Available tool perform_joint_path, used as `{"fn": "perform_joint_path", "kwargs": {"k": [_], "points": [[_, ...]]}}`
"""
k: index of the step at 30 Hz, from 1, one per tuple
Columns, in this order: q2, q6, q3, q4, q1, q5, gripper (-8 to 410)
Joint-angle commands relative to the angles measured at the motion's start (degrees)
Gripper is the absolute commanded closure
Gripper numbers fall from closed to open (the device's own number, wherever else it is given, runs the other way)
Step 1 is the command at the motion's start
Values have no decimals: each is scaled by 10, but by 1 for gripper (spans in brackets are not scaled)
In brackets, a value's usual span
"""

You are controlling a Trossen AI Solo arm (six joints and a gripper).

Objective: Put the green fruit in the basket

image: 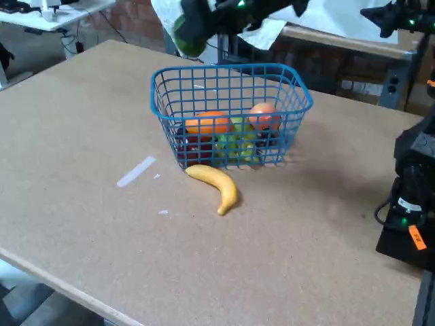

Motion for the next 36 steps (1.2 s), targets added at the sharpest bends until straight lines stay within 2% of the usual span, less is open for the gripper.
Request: {"fn": "perform_joint_path", "kwargs": {"k": [1,9,16,20,29,36], "points": [[-1,17,0,-44,-79,1,243],[-1,18,0,-60,-147,47,243],[5,17,-3,-59,-189,52,243],[30,18,-3,-64,-202,47,243],[116,18,-3,-42,-204,-6,243],[129,16,-3,-34,-204,-5,243]]}}
